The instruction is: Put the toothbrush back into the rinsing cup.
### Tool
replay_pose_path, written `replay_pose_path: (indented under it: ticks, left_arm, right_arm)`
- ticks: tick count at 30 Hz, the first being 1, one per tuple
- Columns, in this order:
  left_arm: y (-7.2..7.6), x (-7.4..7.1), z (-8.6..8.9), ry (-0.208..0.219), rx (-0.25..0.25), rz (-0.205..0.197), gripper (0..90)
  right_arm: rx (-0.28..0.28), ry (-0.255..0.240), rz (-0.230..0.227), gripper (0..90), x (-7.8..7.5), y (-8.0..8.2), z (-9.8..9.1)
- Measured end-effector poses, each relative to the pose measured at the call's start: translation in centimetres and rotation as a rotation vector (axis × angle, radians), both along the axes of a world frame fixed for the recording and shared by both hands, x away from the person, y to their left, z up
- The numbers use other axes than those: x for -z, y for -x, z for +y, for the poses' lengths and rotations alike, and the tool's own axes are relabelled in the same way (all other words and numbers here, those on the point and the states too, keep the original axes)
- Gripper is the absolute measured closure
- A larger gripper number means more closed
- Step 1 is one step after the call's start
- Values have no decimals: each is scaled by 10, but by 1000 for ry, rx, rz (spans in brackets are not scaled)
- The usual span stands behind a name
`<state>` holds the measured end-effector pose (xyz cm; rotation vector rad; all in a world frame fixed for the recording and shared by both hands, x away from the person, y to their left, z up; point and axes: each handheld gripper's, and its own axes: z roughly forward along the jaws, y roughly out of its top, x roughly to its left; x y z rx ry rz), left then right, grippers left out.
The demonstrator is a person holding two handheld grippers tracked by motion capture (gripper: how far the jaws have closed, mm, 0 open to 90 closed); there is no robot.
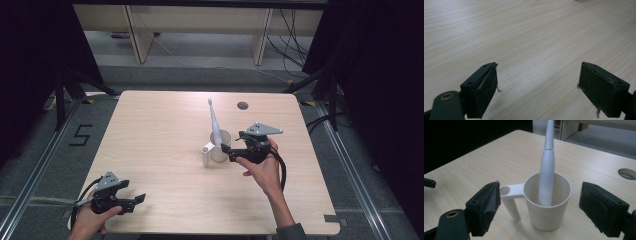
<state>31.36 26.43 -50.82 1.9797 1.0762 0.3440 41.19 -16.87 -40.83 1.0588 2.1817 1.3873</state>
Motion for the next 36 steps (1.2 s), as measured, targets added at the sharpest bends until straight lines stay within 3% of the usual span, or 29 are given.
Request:
replay_pose_path:
  ticks: [1, 2, 3, 9, 10, 12, 13, 14, 15, 17, 19, 22, 23, 25, 26, 27, 28, 30, 33, 34, 36]
  left_arm:
    - [0, 0, 1, -17, 10, 7, 150]
    - [0, 0, 1, -13, 8, 3, 150]
    - [0, 0, 1, -13, 8, 3, 149]
    - [0, 0, 2, -14, 11, 5, 150]
    - [0, -1, 1, -16, 11, 3, 149]
    - [0, -1, 1, -15, 11, 2, 149]
    - [0, 0, -2, 23, -12, -2, 149]
    - [0, 1, 0, 14, 1, -7, 149]
    - [0, 1, -1, 19, -2, -8, 149]
    - [0, -1, 2, -17, 10, 3, 149]
    - [0, -1, 1, -15, 9, 2, 149]
    - [0, -1, 1, -16, 11, 3, 149]
    - [0, 0, -1, 18, -9, -1, 149]
    - [0, 1, -1, 21, -11, -1, 149]
    - [0, 0, 2, -18, 12, 4, 149]
    - [0, 0, 1, -8, 8, 4, 149]
    - [0, 1, -2, 20, -10, -1, 149]
    - [0, 1, -2, 21, -10, -1, 149]
    - [0, 1, -2, 28, -8, -8, 148]
    - [1, 0, -1, 9, -1, 0, 149]
    - [1, 0, -1, 14, -4, -1, 149]
  right_arm:
    - [5, 0, 8, 180, 1, 2, 0]
    - [-12, 1, -4, 179, 2, 1, -1]
    - [-1, -2, 15, 179, 3, 3, -1]
    - [4, 20, 22, 177, 3, 8, -3]
    - [0, 25, -6, 177, 4, 8, -4]
    - [-14, 17, 3, 177, 4, 8, -4]
    - [2, 21, 15, 177, 3, 11, -4]
    - [-10, 25, -4, 177, 3, 12, -6]
    - [-4, 11, 19, 177, 2, 14, -5]
    - [-7, 22, -1, 177, 3, 14, -7]
    - [-9, 16, 14, 177, 3, 16, -9]
    - [-5, 20, -9, 176, 4, 16, -11]
    - [8, 14, 6, 175, 5, 19, -12]
    - [-3, 29, 6, 176, 5, 20, -15]
    - [-4, 27, 8, 175, 6, 20, -16]
    - [-2, 13, 14, 175, 8, 22, -18]
    - [8, 36, 2, 174, 7, 23, -20]
    - [13, 28, 25, 174, 8, 26, -23]
    - [14, 26, 28, 173, 10, 28, -27]
    - [11, 37, 7, 173, 11, 28, -29]
    - [9, 38, 19, 173, 12, 30, -31]
